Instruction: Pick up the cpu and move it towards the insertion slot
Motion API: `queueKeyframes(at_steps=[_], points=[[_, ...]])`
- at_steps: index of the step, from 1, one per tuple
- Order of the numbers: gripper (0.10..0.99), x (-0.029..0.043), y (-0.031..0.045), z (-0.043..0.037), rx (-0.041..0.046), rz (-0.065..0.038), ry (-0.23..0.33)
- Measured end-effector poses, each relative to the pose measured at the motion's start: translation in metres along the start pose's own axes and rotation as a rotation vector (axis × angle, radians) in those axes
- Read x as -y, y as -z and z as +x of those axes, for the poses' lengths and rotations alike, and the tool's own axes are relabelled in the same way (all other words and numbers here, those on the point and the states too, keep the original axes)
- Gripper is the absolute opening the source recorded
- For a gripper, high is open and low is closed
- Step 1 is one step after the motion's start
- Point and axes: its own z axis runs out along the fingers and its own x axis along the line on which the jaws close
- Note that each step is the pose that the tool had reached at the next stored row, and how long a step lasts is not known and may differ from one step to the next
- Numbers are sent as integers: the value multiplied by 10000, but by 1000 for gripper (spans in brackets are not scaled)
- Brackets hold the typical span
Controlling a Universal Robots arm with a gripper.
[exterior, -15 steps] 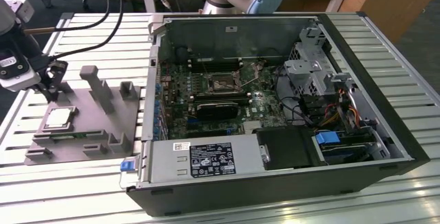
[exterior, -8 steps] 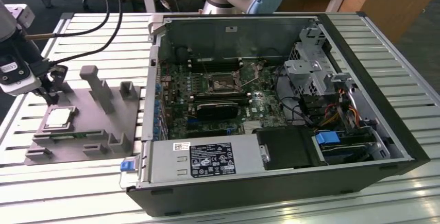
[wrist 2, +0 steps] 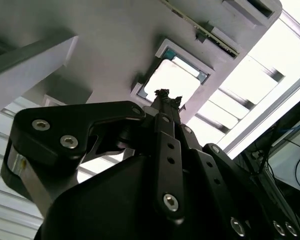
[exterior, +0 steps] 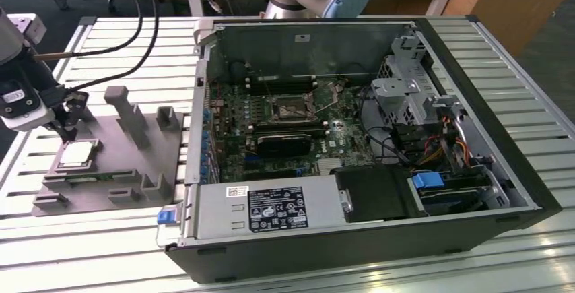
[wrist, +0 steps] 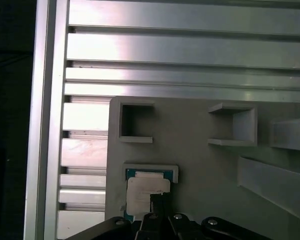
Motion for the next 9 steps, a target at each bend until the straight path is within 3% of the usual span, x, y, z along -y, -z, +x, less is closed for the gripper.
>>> queueKeyframes(at_steps=[9], points=[[102,19,-107,49,-1,1,-1]])
